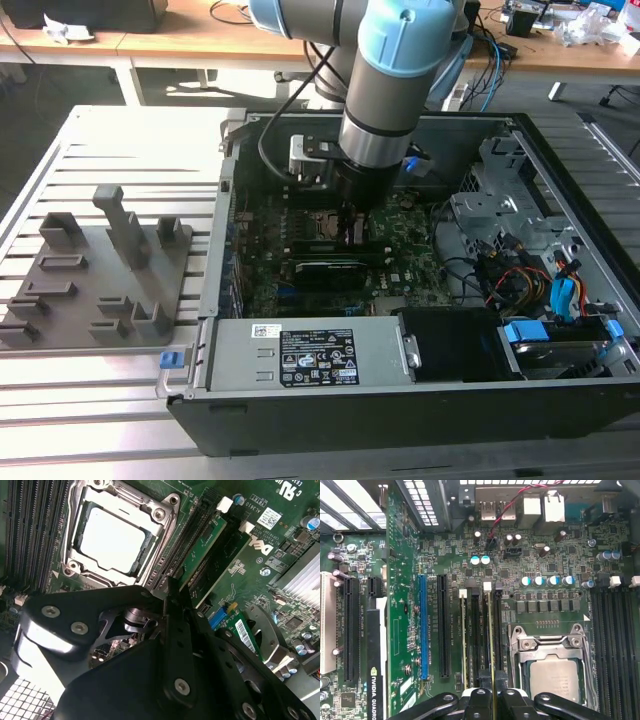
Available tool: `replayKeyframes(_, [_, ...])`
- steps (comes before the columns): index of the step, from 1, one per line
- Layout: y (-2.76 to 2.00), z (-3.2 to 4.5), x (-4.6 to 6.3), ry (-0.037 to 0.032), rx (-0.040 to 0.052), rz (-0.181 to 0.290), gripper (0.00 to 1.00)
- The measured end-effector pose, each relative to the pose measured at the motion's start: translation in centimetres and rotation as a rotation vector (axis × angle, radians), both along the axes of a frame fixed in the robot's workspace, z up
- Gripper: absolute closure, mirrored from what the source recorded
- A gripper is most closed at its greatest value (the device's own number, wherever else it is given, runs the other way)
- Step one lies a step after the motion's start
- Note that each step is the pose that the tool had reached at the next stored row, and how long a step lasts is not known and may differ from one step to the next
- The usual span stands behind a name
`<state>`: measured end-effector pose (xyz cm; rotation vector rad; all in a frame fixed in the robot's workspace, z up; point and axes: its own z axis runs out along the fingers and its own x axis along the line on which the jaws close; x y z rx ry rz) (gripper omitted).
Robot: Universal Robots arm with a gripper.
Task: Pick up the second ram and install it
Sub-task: 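Insert the second ram into the second slot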
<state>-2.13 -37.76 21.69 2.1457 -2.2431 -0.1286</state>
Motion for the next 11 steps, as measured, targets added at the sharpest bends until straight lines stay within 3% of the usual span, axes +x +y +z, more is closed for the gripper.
replayKeyframes(8, [0.03,-0.46,0.0,-0.0004,0.002,0.0,0.86])
replayKeyframes(11, [0.0,-0.36,0.0,0.0002,-0.0013,0.0,0.73])
